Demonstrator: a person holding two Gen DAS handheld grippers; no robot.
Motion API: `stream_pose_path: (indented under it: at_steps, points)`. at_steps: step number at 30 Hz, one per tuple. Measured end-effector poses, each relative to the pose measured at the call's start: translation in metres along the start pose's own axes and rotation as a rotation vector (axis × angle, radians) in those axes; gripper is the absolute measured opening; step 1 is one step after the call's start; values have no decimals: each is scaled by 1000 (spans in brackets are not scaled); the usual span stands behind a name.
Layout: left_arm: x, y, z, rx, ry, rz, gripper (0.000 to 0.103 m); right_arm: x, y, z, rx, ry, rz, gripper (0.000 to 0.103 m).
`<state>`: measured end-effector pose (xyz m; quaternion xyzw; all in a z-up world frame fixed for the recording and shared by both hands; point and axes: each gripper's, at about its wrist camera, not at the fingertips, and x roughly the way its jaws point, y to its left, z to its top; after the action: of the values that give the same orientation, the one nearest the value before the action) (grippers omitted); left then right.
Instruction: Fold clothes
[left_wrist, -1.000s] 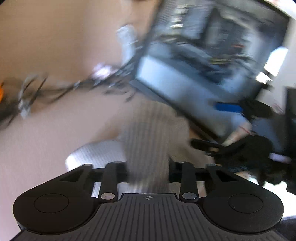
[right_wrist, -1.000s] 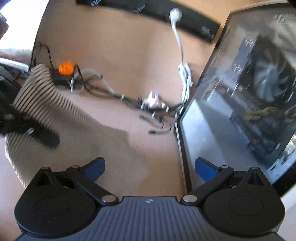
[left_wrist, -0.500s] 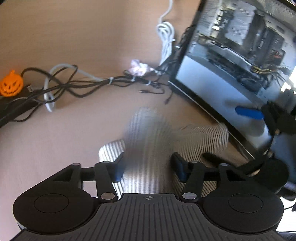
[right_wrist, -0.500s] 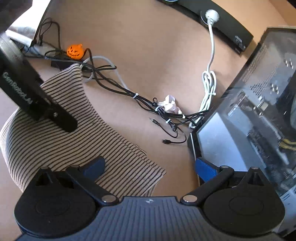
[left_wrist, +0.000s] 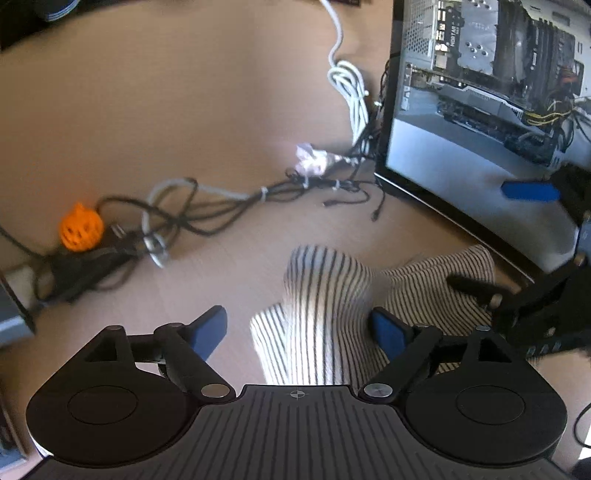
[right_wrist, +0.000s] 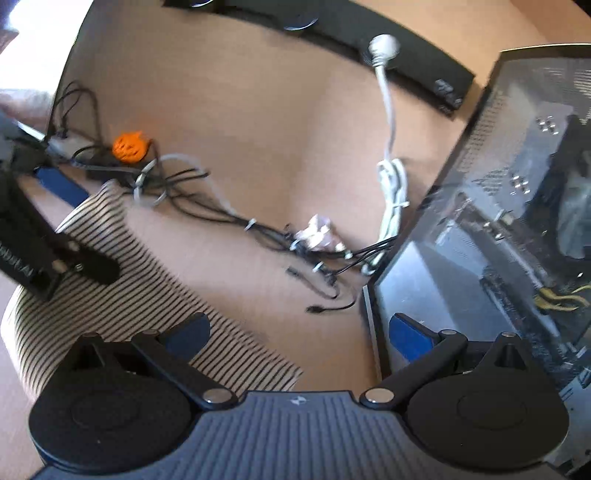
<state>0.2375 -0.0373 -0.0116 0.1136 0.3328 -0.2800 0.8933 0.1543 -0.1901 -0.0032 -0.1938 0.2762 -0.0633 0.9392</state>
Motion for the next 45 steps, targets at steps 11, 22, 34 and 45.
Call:
stream_pose_path:
  at_steps: [11,22,34,45]
  points:
    - [18,18,2,-28,34,34,96,46,15,-7,-35,103,-60,103]
    - [32,48,4,-179,92,-74,101,41,23,-3,-48,133,-67,103]
    - [17,53,2,-155,30,-27,101,-10,6,21,-14,-85,45,103]
    - [33,72,-13,-252,84,-24,101,3,39,8,-112,-33,149,103]
